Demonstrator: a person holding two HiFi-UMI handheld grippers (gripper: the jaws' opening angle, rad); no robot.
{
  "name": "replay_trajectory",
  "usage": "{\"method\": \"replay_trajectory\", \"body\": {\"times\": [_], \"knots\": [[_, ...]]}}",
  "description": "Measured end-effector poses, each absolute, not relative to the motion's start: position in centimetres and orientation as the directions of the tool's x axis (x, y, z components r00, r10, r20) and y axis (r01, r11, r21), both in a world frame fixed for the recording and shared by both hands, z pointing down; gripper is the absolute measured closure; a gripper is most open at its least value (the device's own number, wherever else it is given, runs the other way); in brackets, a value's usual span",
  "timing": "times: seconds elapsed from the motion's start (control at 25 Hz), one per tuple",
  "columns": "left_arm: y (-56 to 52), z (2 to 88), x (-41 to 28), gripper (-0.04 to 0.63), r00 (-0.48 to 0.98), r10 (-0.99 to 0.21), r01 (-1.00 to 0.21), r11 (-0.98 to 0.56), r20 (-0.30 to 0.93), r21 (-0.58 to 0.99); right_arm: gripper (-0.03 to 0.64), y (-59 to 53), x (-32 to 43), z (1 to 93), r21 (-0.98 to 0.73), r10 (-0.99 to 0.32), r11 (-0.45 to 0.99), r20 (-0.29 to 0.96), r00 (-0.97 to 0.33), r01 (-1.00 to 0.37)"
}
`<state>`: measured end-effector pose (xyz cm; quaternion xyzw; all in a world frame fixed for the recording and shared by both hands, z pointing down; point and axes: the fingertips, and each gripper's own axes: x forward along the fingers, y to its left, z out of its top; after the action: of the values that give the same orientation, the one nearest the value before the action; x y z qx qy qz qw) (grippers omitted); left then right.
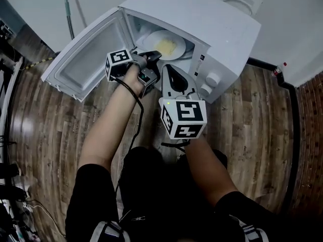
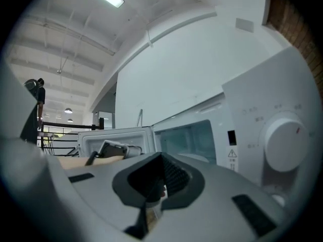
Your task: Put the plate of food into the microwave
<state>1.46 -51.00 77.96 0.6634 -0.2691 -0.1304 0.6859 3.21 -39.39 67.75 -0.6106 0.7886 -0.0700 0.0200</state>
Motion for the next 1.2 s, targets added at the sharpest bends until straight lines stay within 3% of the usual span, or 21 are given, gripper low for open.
{"method": "replay_trajectory", "body": {"times": [0.28,0.6,0.76,0.96,1.08,1.2], "knots": [[-54.4,78.6,3.8,0.583,0.848,-0.473,-0.204,0.121,0.237,0.971,0.604,-37.0,3.2,67.4,-0.118,-0.958,0.275,0.047,-0.282,-0.954],[-55.4,79.4,7.8,0.580,0.840,-0.423,-0.331,0.096,0.339,0.939,0.604,-35.1,4.2,66.7,-0.130,-0.959,0.279,0.020,-0.283,-0.952],[-55.9,79.3,7.3,0.577,0.807,-0.435,-0.454,-0.022,0.400,0.891,0.604,-34.8,4.4,66.0,-0.134,-0.960,0.276,-0.001,-0.278,-0.952],[-56.6,79.0,6.3,0.527,0.729,-0.465,-0.652,-0.247,0.503,0.717,0.604,-34.7,4.1,65.9,-0.118,-0.959,0.282,-0.001,-0.284,-0.952],[-57.2,79.1,5.5,0.468,0.624,-0.533,-0.780,-0.388,0.571,0.490,0.604,-34.7,3.7,65.7,-0.122,-0.957,0.290,-0.006,-0.291,-0.949],[-57.8,79.2,5.0,0.433,0.543,-0.598,-0.835,-0.455,0.589,0.309,0.604,-34.7,3.7,65.6,-0.123,-0.956,0.291,-0.006,-0.292,-0.949]]}}
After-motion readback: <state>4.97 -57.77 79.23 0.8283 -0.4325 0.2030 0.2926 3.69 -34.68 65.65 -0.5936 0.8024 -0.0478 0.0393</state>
